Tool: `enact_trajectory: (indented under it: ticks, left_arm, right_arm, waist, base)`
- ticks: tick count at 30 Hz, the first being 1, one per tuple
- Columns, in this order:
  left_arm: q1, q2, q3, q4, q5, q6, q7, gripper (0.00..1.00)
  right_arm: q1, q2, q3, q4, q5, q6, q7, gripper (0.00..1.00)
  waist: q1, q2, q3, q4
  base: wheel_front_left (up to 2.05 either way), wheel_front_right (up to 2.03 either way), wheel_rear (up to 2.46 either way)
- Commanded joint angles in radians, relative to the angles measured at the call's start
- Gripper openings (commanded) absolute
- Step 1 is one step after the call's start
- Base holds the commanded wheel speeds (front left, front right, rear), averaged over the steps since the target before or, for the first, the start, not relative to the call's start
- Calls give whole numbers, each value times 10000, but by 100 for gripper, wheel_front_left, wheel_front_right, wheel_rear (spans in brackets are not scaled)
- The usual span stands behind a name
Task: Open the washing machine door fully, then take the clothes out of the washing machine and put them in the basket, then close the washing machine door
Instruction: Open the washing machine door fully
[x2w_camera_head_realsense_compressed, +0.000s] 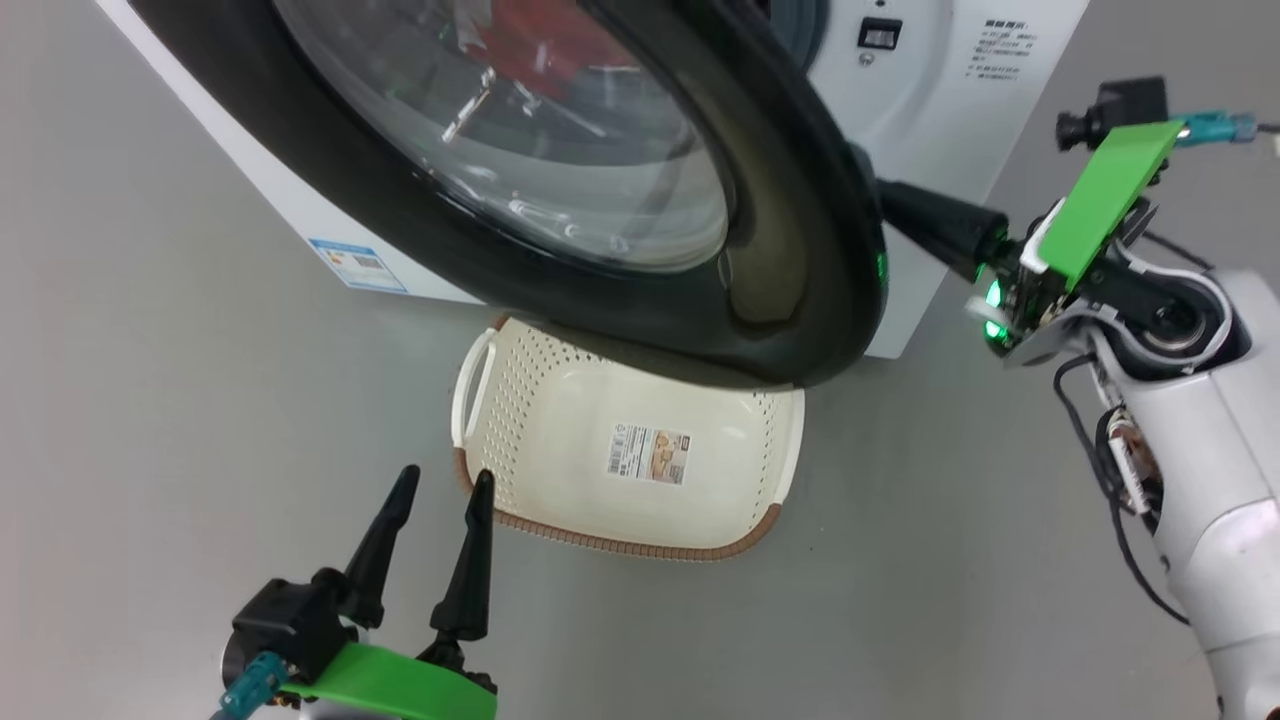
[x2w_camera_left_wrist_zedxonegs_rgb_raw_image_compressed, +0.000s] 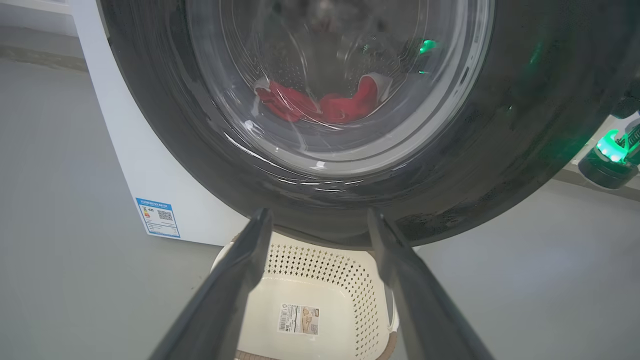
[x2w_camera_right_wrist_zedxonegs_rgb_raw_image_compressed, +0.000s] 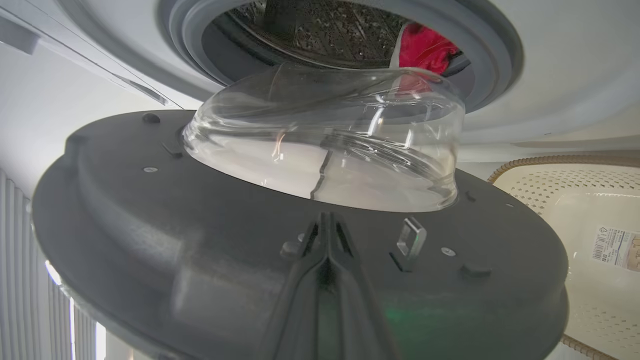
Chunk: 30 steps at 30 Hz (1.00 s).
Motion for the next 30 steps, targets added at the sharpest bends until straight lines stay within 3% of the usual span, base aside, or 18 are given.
enact_trajectory:
  ticks: [1, 30]
  left_arm:
    - [115, 145, 372, -179, 149, -42, -122, 100]
    - [789, 145, 491, -244, 220, -59, -122, 100]
  right_arm:
    - [226, 255, 138, -374, -132, 8, 95, 0]
    - [2164, 1079, 713, -1494, -350, 8, 993, 0]
  waist:
    - [0, -1, -267, -50]
    - [0, -1, -1210, -185]
  base:
    - [0, 0, 0]
    - [0, 0, 0]
